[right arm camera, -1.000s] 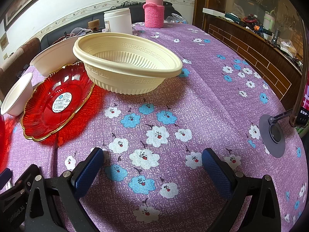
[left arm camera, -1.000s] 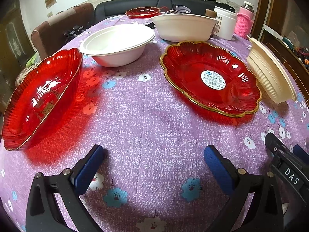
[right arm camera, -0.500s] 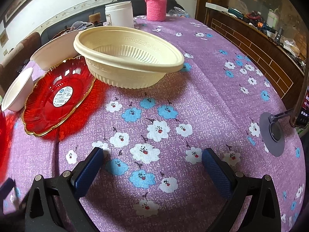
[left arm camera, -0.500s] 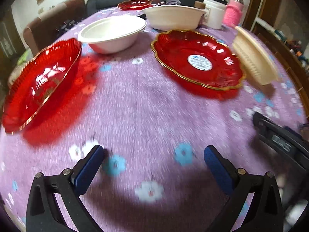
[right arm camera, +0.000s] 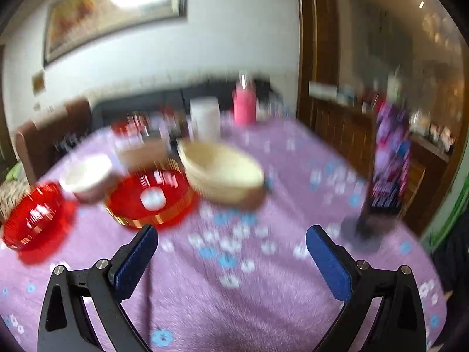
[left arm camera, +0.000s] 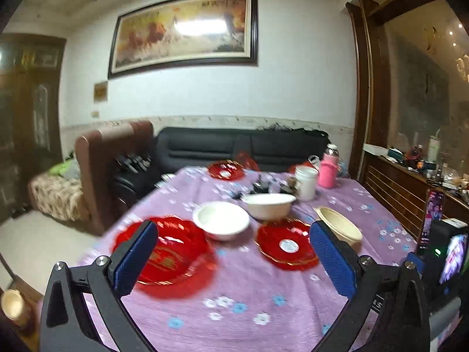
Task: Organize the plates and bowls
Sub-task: 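Move both grippers toward the red 'THE WEDDING' plate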
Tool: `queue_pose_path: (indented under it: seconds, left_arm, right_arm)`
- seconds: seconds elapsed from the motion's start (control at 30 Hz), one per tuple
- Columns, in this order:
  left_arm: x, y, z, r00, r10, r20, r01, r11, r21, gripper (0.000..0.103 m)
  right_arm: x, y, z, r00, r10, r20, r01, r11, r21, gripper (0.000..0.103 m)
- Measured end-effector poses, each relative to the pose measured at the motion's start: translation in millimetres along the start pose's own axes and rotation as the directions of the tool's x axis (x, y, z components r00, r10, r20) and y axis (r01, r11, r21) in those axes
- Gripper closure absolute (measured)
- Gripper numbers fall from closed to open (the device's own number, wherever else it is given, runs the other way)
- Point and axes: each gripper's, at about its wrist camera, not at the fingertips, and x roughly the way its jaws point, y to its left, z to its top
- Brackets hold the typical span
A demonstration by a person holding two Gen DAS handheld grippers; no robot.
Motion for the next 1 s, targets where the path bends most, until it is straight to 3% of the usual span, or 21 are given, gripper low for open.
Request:
queue_pose_path:
  seconds: [0.07, 0.2, 0.43, 0.6, 0.7, 0.8, 0.87, 1.0]
  left_arm:
    - [-9, 7, 9, 1.0, -0.021, 0.021, 0.022, 1.0, -0.011, 0.0]
    - [-16, 25, 23, 0.999, -0.003, 0.053, 0.003, 1.0, -0.003, 0.0]
    - [-10, 90, 28, 0.995, 0.073, -0.066, -0.081, 0.99, -0.119, 0.0]
    - [1, 147, 17, 0.977, 0.163, -0.138, -0.184, 0.969, -0.162, 0.0]
    - [17, 170, 5, 0.966, 0.153, -0.207, -0.193, 0.962, -0.192, 0.0]
    - [36, 193, -7, 0.948, 0.131, -0.289, -0.202, 0.952, -0.231, 0.0]
    - [47, 200, -12, 0.943, 0.114, -0.313, -0.198, 0.948, -0.249, 0.0]
    - [72, 214, -25, 0.923, 0.156, -0.352, -0.25, 0.938, -0.239, 0.0]
  right_arm:
    - [-9, 2, 4, 0.998, 0.049, 0.034, -0.049, 0.999, 0.015, 0.001]
    - [-10, 9, 4, 0.998, 0.069, 0.006, -0.069, 0.998, -0.002, 0.001]
    - [-16, 13, 12, 0.979, 0.205, -0.016, -0.205, 0.979, 0.018, 0.001]
    - [2, 33, 23, 0.915, 0.391, -0.096, -0.388, 0.92, 0.055, 0.004]
    - [20, 56, 20, 0.859, 0.48, -0.18, -0.475, 0.877, 0.076, 0.006]
    - [37, 72, 17, 0.815, 0.529, -0.237, -0.518, 0.848, 0.111, 0.006]
    - [47, 77, 18, 0.801, 0.538, -0.263, -0.523, 0.842, 0.131, 0.007]
    - [71, 88, 21, 0.741, 0.587, -0.326, -0.546, 0.809, 0.217, 0.008]
